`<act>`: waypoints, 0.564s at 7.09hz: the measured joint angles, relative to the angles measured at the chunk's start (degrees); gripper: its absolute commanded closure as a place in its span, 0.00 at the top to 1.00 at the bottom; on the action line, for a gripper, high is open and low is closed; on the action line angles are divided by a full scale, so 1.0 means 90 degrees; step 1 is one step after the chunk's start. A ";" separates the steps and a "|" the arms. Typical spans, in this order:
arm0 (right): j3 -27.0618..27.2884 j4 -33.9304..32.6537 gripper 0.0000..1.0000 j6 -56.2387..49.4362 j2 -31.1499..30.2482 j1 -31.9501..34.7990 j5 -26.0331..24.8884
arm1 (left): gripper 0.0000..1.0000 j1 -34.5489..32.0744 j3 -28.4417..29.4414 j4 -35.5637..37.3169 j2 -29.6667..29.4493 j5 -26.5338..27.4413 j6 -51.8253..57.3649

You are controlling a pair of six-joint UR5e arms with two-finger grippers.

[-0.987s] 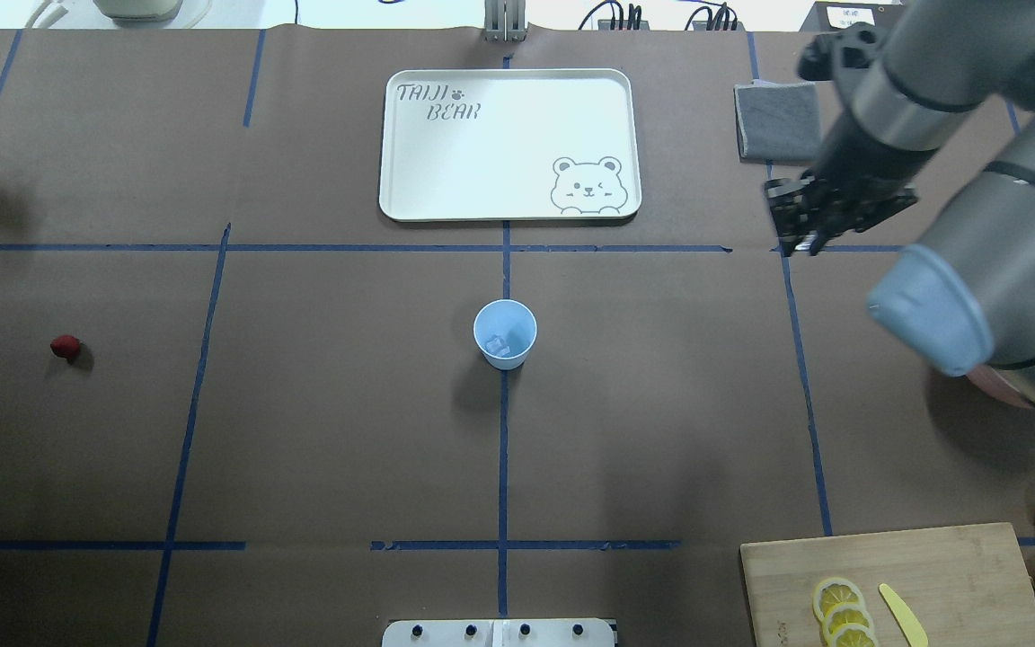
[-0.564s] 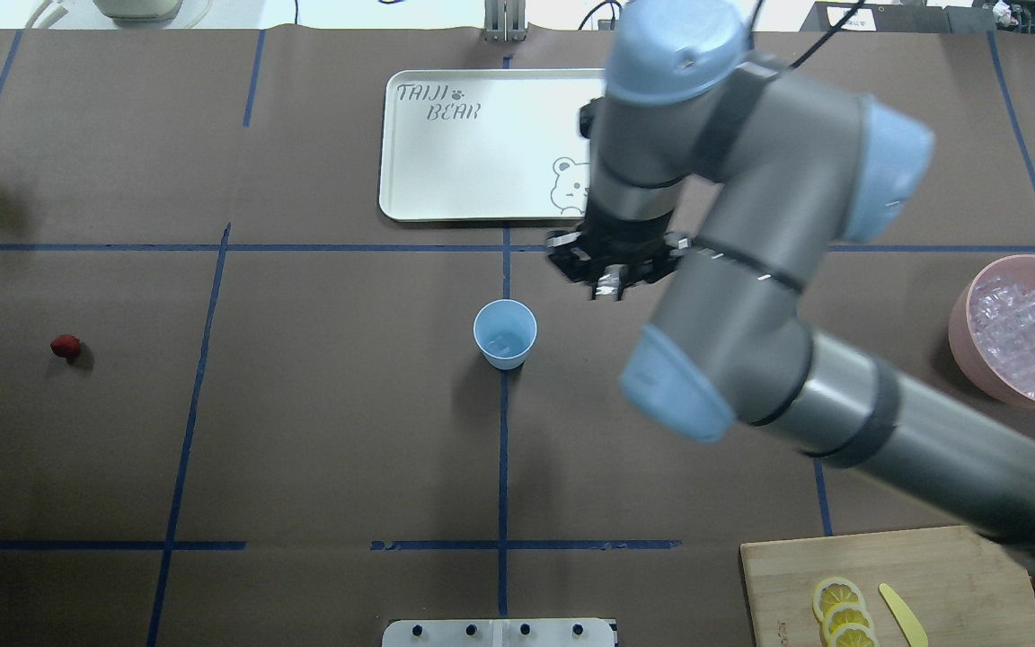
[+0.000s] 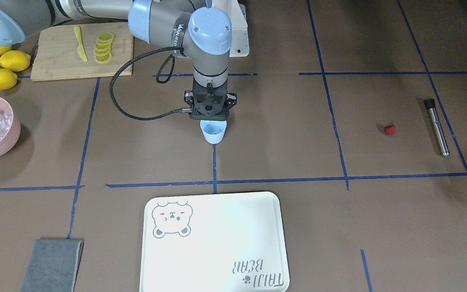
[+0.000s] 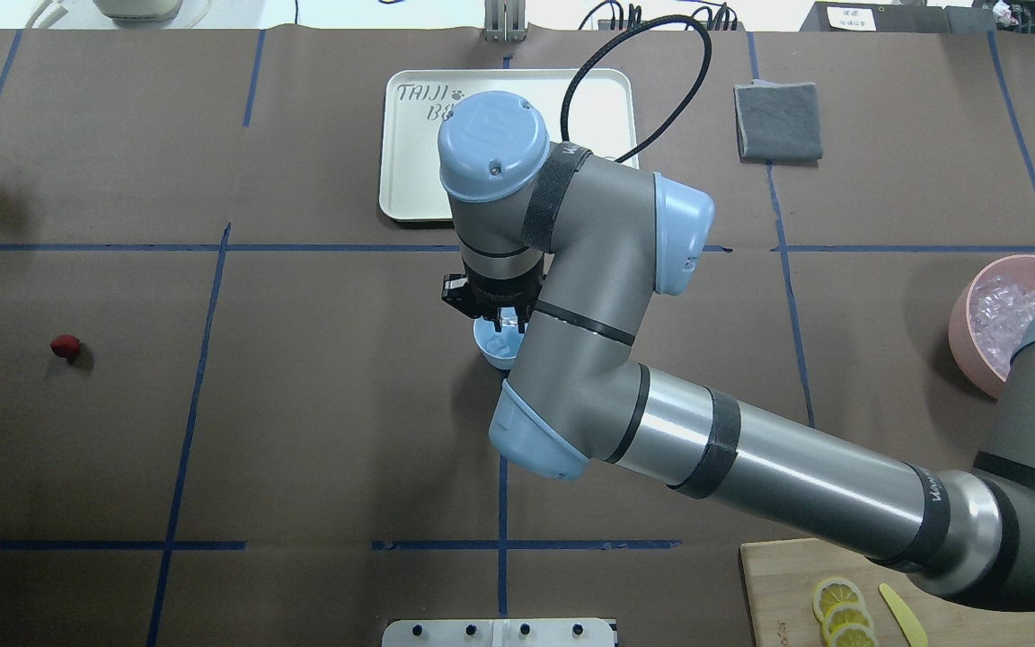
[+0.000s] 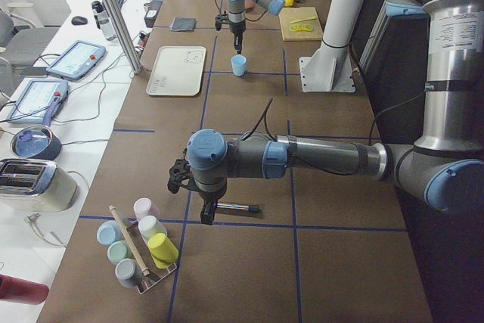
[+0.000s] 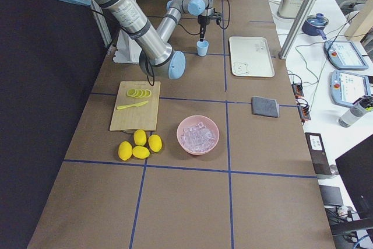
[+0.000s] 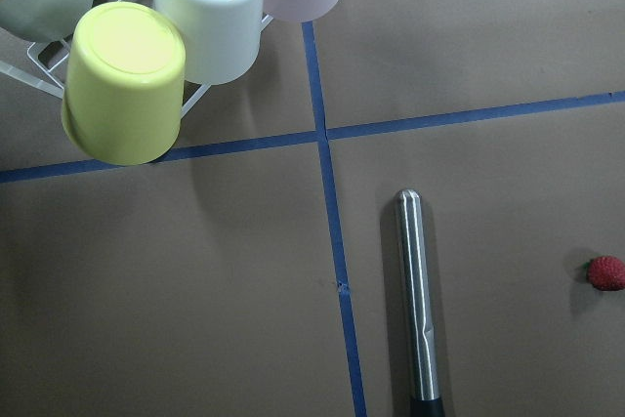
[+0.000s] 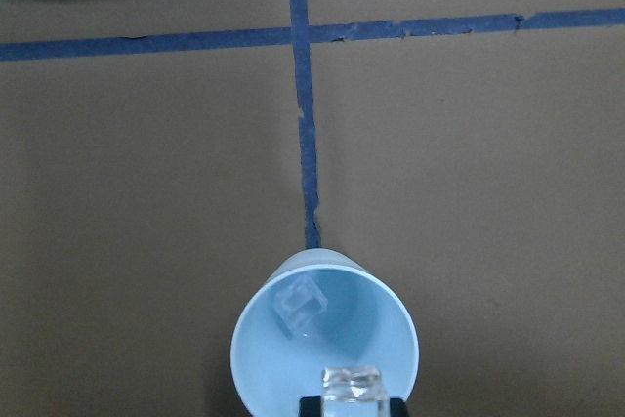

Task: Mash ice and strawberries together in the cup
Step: 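Carry the ice cube with the right gripper over the cup, then open the right gripper to drop the ice cube into the cup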

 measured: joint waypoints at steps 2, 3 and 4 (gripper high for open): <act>-0.0035 0.0013 0.05 0.0023 0.0016 -0.0057 -0.0038 | 1.00 0.0000 0.0009 0.0002 0.0000 0.0000 0.0000; -0.0038 0.0018 0.19 0.0026 0.0020 -0.0061 -0.0042 | 1.00 0.0000 0.0011 0.0002 -0.0003 0.0000 0.0000; -0.0040 0.0020 0.33 0.0026 0.0027 -0.0064 -0.0043 | 1.00 0.0000 0.0011 0.0000 -0.0005 0.0000 0.0000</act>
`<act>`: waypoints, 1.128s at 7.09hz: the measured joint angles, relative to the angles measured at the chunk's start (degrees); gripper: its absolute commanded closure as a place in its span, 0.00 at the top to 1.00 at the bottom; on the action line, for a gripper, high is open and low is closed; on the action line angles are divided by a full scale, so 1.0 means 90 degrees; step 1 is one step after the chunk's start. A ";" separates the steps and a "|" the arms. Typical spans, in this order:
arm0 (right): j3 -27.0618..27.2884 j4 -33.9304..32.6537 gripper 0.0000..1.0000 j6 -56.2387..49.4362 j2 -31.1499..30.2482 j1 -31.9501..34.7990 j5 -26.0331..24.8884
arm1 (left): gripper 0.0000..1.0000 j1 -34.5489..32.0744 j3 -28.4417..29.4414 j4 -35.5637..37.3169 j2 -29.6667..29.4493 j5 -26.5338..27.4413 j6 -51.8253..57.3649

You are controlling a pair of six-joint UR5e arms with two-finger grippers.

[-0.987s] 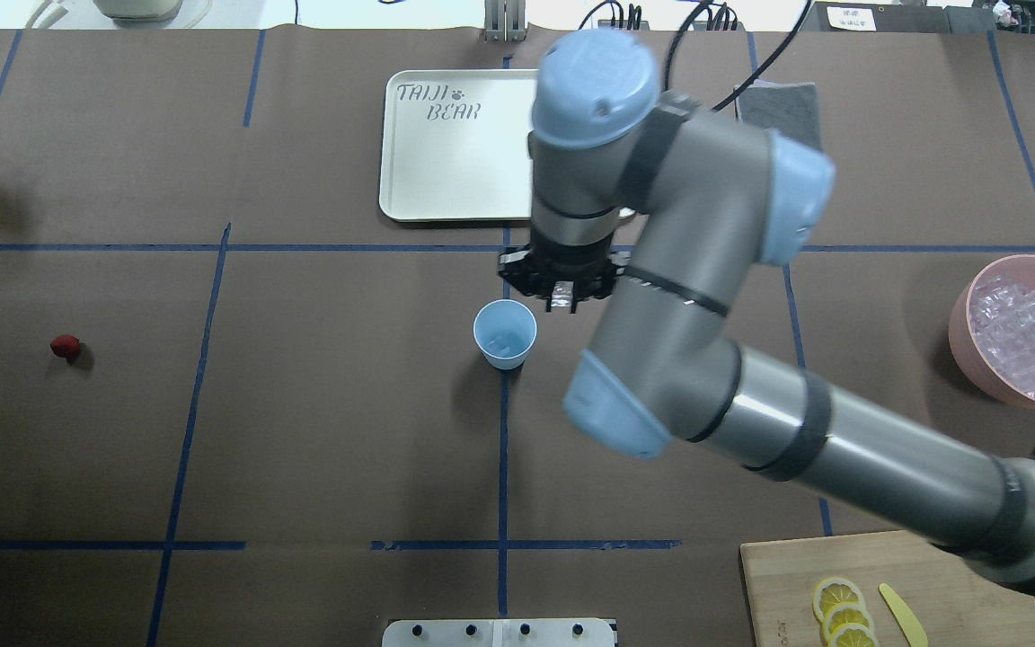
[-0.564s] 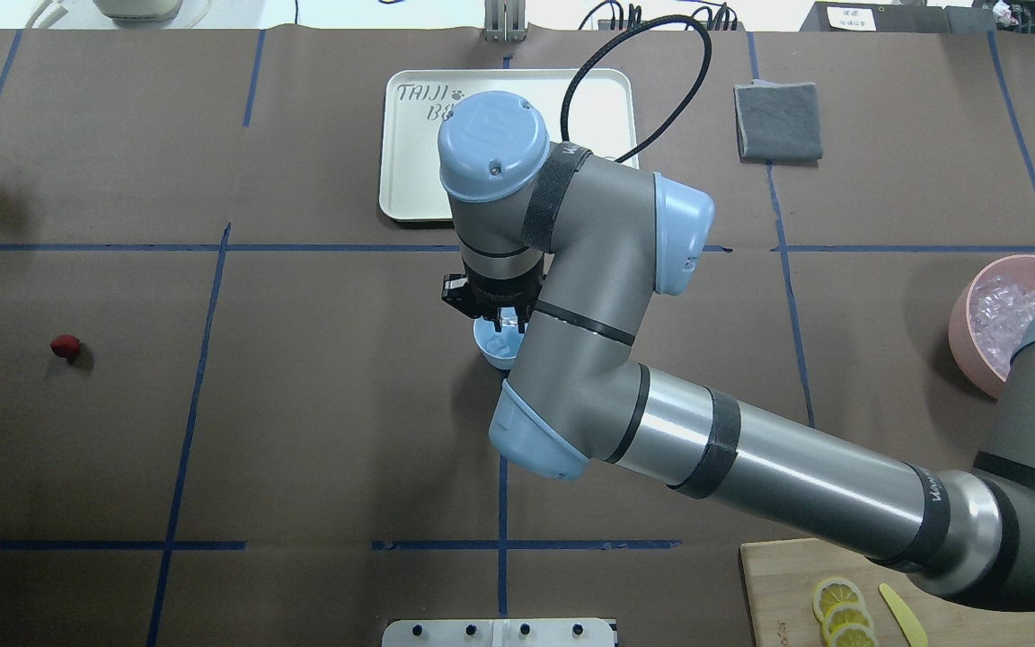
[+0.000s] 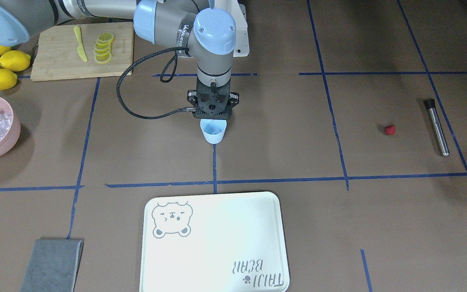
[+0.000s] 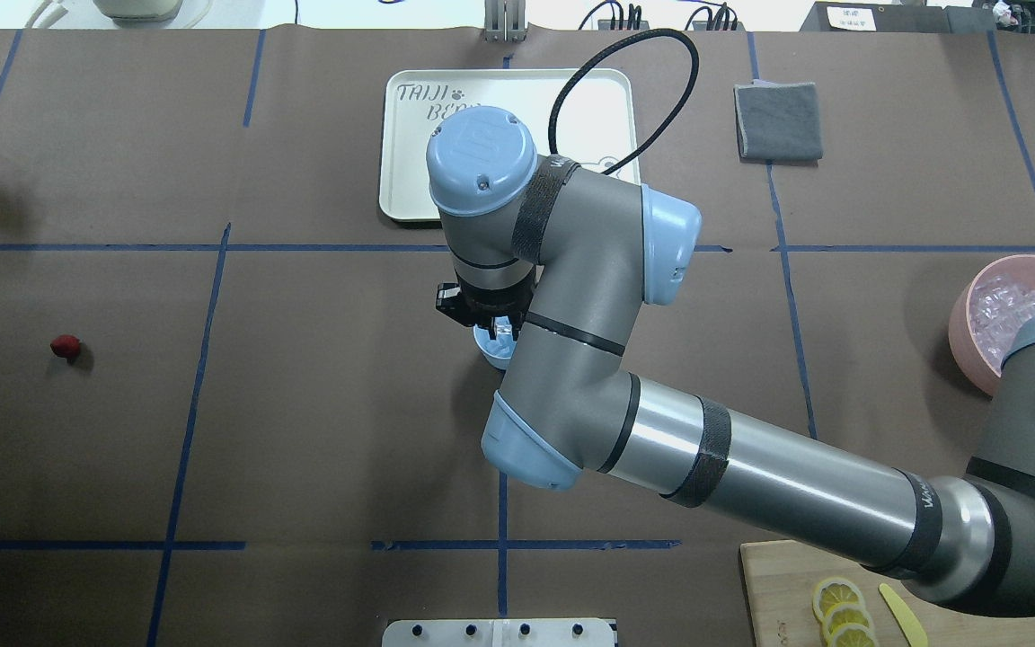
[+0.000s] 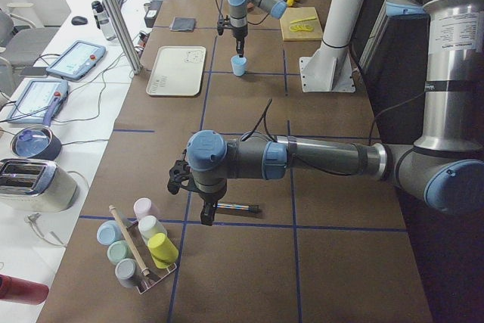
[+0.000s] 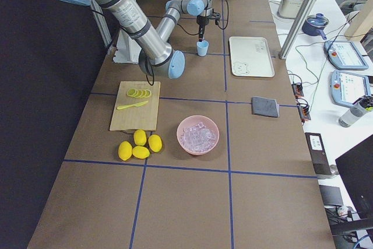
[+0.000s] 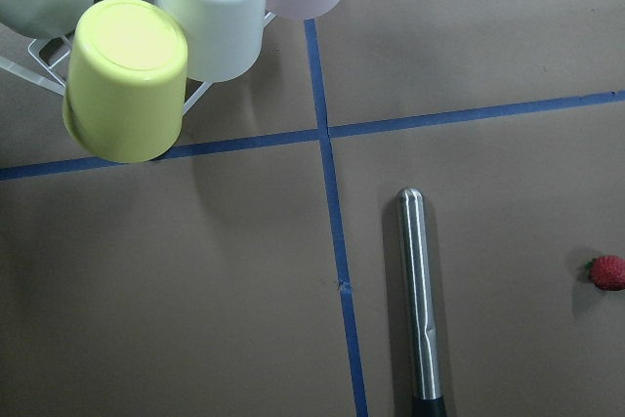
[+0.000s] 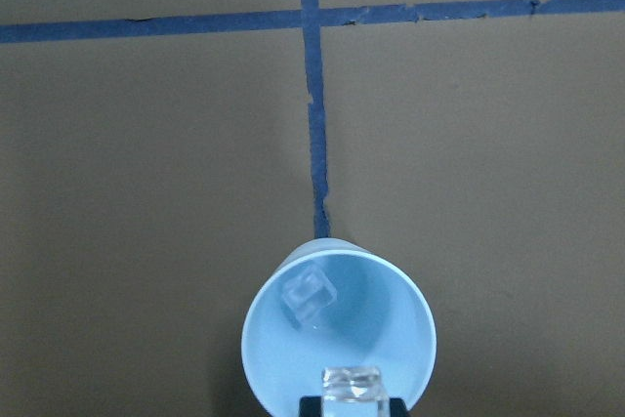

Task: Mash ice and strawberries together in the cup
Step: 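Open the right gripper to drop the ice cube into the cup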

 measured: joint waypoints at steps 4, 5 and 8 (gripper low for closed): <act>0.0001 0.0001 0.54 0.0009 0.0013 0.0004 -0.0001 | 1.00 0.0009 0.0000 -0.0008 -0.0001 0.0000 0.0000; 0.0005 0.0004 0.53 0.0010 0.0013 0.0007 -0.0001 | 1.00 0.0009 -0.0003 -0.0008 -0.0001 0.0000 0.0000; 0.0009 0.0011 0.60 0.0010 0.0014 0.0008 -0.0001 | 1.00 0.0001 -0.0004 -0.0008 -0.0001 0.0000 0.0000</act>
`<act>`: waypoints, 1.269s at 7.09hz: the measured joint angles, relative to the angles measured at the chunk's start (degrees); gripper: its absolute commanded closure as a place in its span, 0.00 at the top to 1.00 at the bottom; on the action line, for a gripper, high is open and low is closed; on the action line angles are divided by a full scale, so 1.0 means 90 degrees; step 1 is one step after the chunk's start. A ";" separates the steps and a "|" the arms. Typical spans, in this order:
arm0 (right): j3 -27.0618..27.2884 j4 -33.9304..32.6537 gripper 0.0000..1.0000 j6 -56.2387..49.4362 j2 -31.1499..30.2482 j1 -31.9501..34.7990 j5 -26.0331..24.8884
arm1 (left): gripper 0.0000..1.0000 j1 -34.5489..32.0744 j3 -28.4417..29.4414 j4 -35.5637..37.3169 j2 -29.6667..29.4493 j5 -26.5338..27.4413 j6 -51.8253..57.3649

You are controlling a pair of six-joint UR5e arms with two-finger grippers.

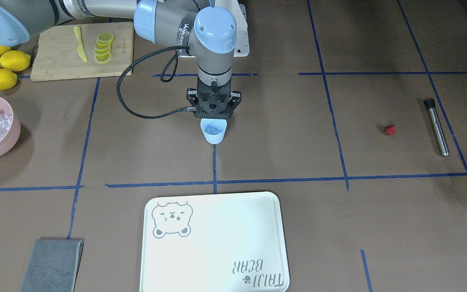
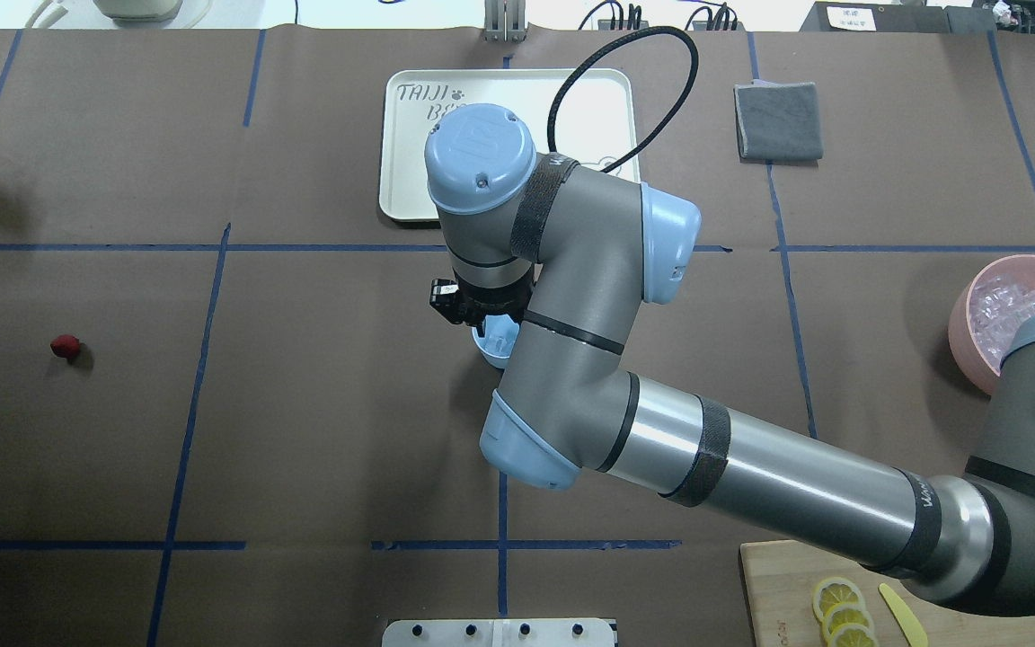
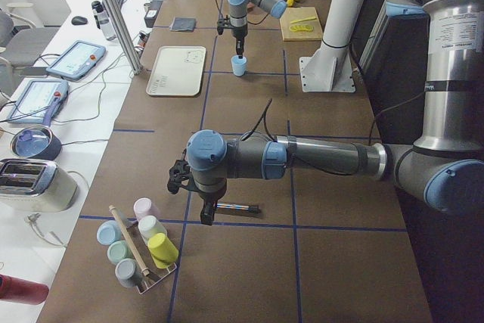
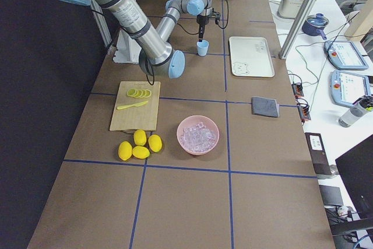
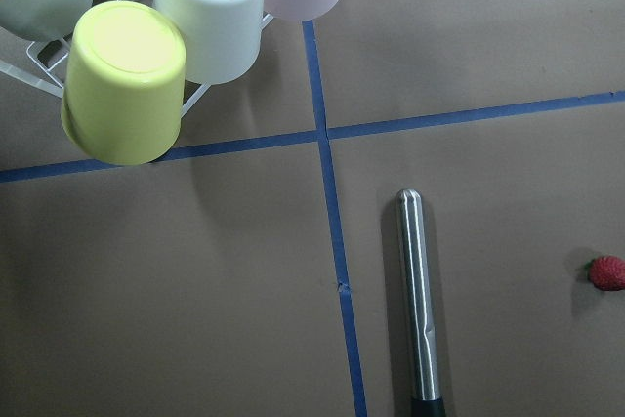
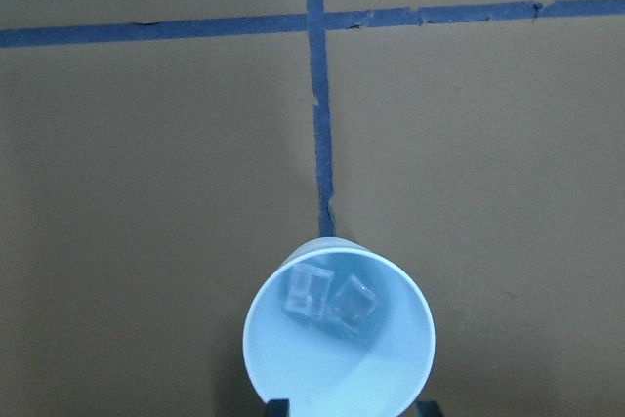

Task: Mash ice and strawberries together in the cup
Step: 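Open the right gripper to drop the ice cube into the cup, then move the right gripper back to the pink ice bowl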

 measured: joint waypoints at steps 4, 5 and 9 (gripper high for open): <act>0.0048 0.0000 1.00 0.0000 -0.0003 0.0007 -0.0002 | 1.00 0.0004 0.0003 0.0000 -0.0008 0.0005 0.0000; 0.0089 -0.0002 1.00 0.0000 -0.0001 0.0040 0.0004 | 1.00 0.0005 0.0001 0.0000 -0.0009 0.0005 0.0000; 0.2084 -0.0060 1.00 -0.0453 -0.1355 0.0953 0.0114 | 1.00 0.0004 -0.0018 0.0000 -0.0019 0.0001 0.0000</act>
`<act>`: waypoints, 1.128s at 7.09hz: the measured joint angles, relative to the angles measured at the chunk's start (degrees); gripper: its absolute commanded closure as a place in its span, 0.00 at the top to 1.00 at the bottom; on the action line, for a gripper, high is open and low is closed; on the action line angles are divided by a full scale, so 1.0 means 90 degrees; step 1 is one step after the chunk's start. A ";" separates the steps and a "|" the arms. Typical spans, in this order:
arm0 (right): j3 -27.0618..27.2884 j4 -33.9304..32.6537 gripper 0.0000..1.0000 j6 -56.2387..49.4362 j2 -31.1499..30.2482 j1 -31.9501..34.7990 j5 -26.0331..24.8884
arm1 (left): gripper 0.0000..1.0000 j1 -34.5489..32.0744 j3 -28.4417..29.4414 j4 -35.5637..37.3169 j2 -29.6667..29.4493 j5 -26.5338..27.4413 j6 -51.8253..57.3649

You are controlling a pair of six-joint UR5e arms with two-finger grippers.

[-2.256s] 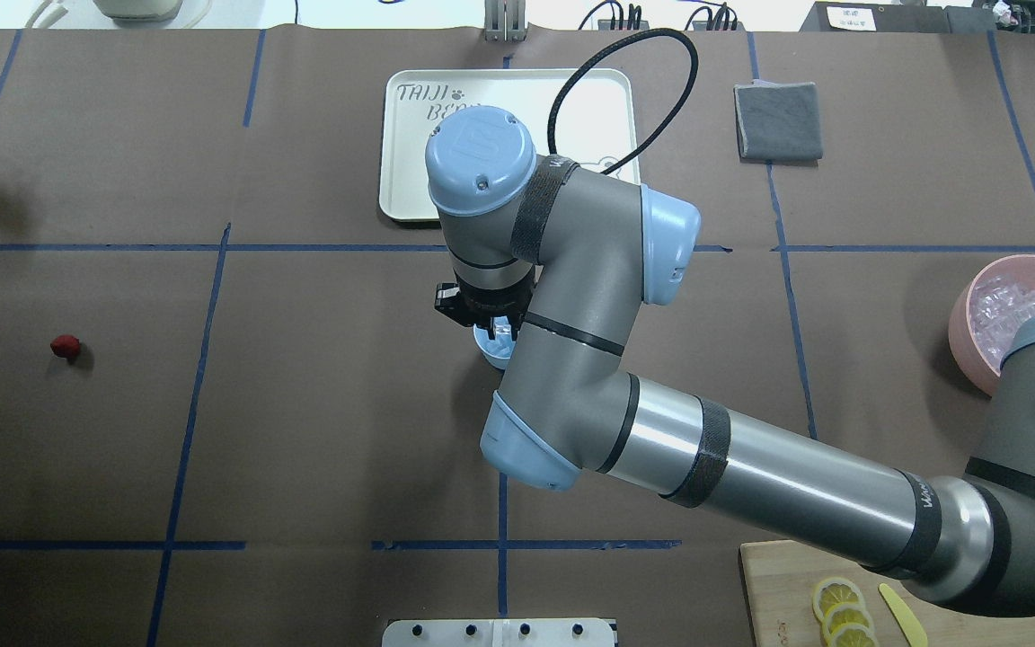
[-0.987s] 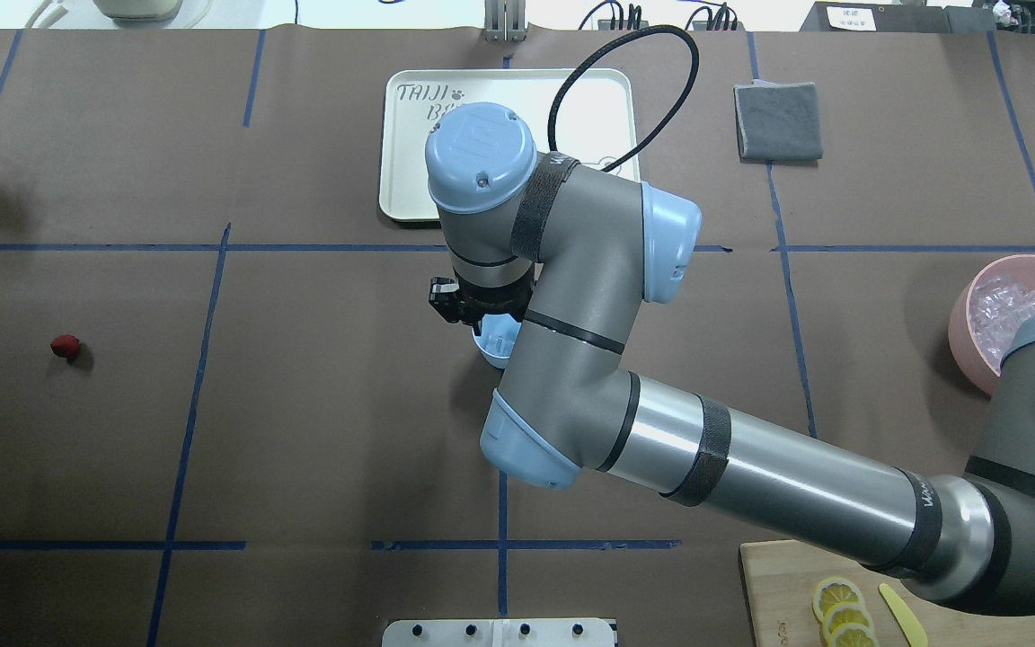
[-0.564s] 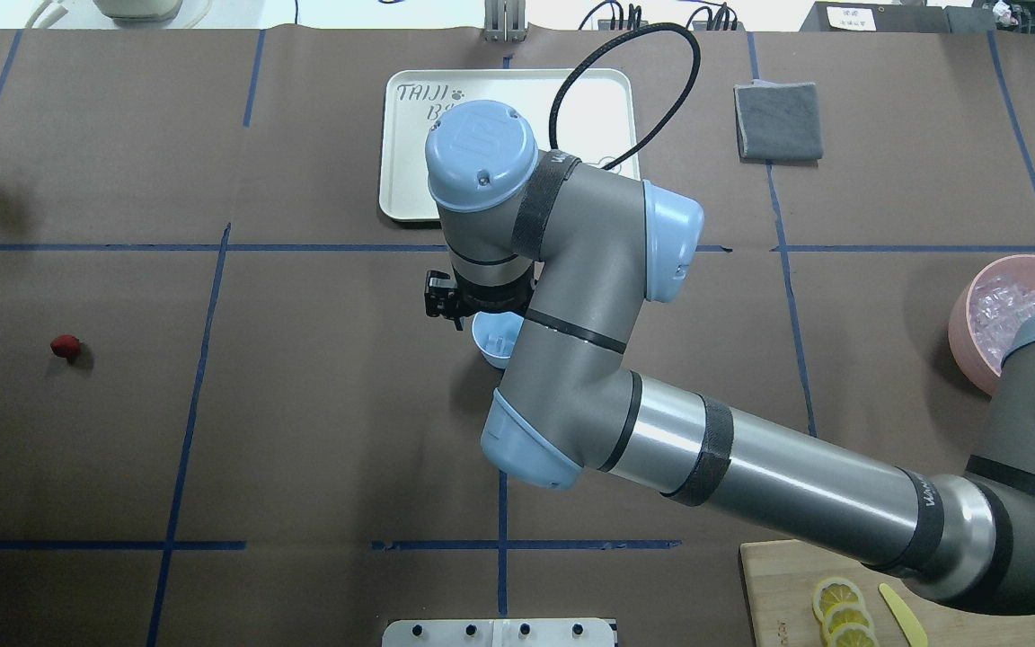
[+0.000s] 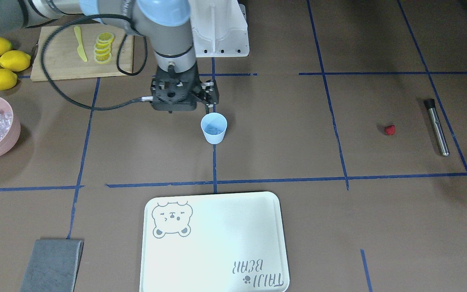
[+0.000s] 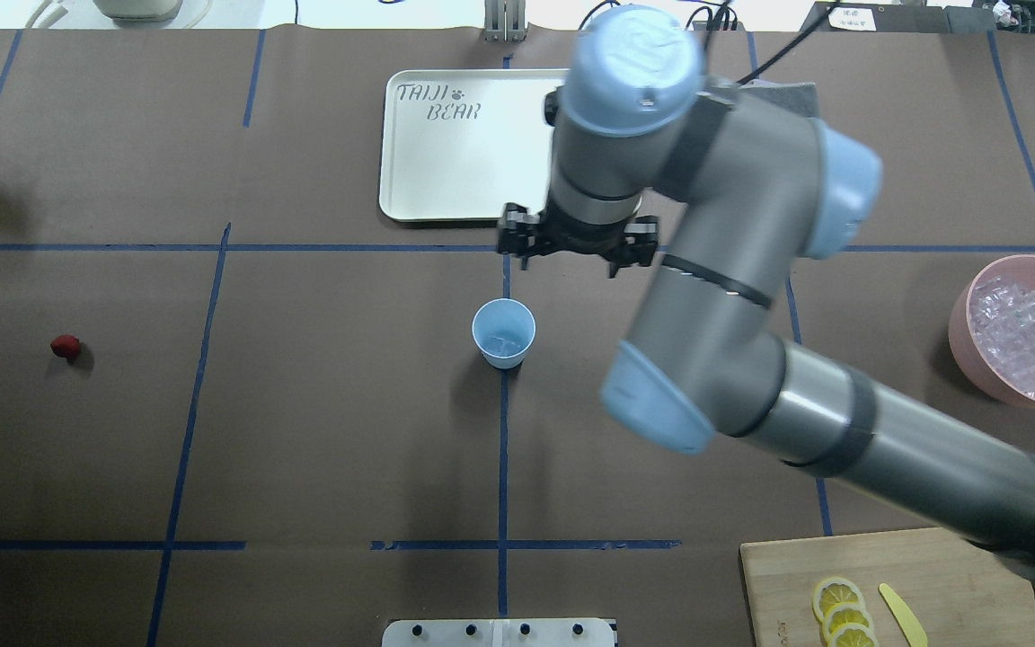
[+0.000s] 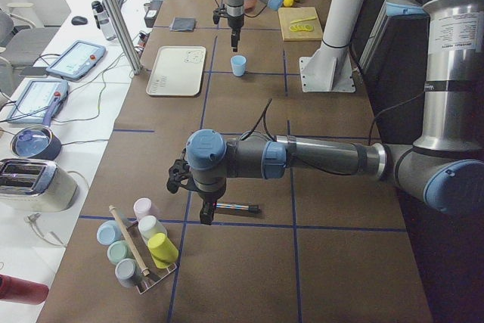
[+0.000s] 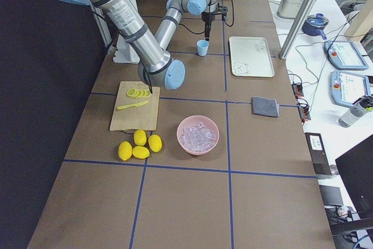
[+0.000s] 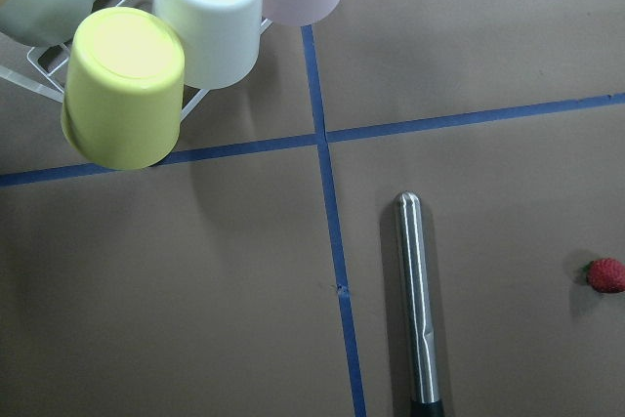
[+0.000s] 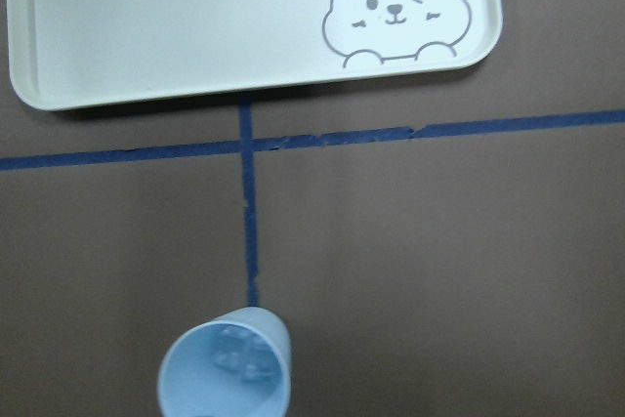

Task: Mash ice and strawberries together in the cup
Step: 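Move the right gripper back to the pink ice bowl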

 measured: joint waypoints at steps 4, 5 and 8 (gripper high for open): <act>0.1598 0.0064 1.00 -0.2136 -0.2563 0.1698 0.0954 | 1.00 -0.0005 -0.0082 -0.0006 0.0003 -0.0001 -0.0176; 0.1678 0.0096 1.00 -0.2833 -0.3105 0.2091 0.1069 | 1.00 -0.0005 -0.0105 -0.0014 0.0004 -0.0001 -0.0237; 0.1558 0.1280 1.00 -0.4075 -0.4611 0.2791 0.1263 | 1.00 -0.0004 -0.0125 -0.0052 0.0009 -0.0001 -0.0272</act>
